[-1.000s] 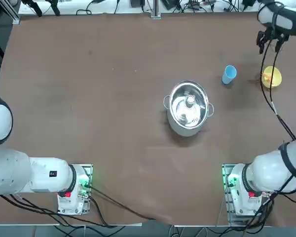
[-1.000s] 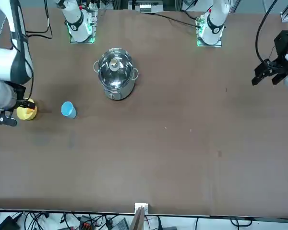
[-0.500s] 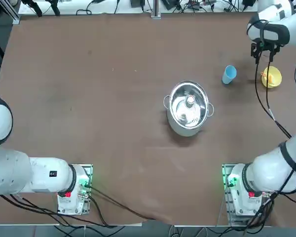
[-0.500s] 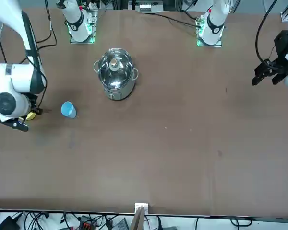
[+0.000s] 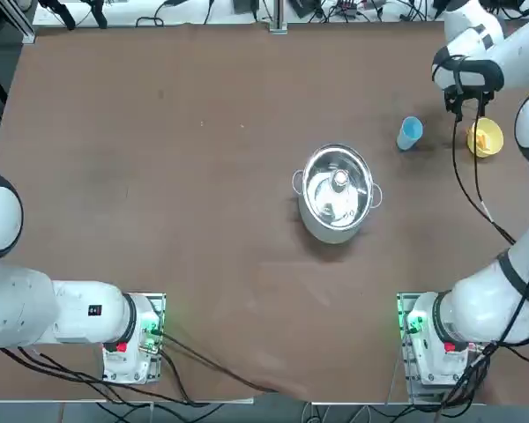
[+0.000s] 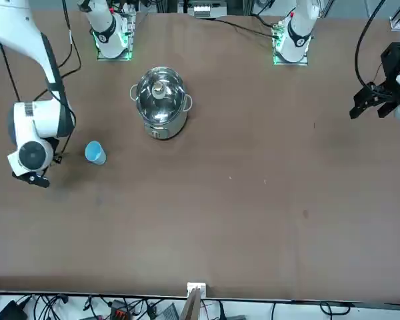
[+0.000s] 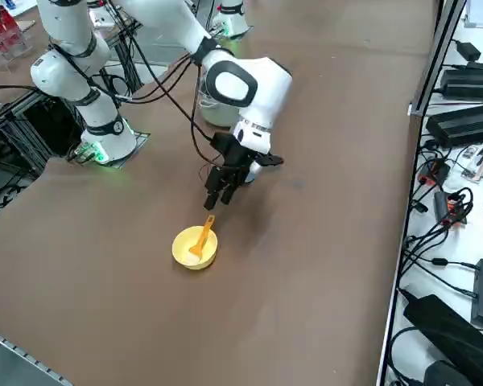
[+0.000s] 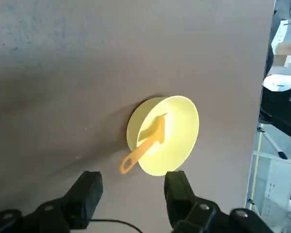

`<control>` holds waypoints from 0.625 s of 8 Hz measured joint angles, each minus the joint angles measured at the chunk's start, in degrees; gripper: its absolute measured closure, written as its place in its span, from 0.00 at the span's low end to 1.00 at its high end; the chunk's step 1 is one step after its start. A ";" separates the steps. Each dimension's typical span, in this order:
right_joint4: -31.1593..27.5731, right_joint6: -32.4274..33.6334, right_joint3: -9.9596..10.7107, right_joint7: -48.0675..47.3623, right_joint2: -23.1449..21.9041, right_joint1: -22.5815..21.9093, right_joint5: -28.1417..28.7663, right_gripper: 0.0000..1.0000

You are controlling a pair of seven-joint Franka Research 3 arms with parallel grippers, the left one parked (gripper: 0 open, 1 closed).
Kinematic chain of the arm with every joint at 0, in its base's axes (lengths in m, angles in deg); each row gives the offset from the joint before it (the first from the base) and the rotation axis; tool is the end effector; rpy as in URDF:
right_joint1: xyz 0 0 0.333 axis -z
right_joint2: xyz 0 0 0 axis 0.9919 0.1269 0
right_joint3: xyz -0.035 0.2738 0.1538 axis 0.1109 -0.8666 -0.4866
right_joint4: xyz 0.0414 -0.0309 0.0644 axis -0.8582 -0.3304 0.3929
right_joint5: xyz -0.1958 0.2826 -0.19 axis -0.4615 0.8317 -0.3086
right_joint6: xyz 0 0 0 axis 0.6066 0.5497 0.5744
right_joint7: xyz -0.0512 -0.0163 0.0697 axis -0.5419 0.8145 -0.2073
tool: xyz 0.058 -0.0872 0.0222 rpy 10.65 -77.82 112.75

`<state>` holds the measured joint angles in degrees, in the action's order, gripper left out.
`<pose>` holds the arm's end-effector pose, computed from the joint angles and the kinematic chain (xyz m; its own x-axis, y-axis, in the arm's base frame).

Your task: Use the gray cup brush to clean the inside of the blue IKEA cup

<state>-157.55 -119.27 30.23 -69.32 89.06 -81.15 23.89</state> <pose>0.5998 -0.0923 0.2433 0.9447 -0.2962 -0.1404 -0.1483 -0.7680 0.6230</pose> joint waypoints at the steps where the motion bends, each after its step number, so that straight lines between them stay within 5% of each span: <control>1: 0.02 0.00 0.00 -0.82 0.70 -0.18 -0.78 0.25; 5: -0.01 -0.06 -0.03 -6.17 3.54 -1.60 -5.38 0.32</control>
<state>-157.56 -119.33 30.20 -75.49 92.59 -82.74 18.51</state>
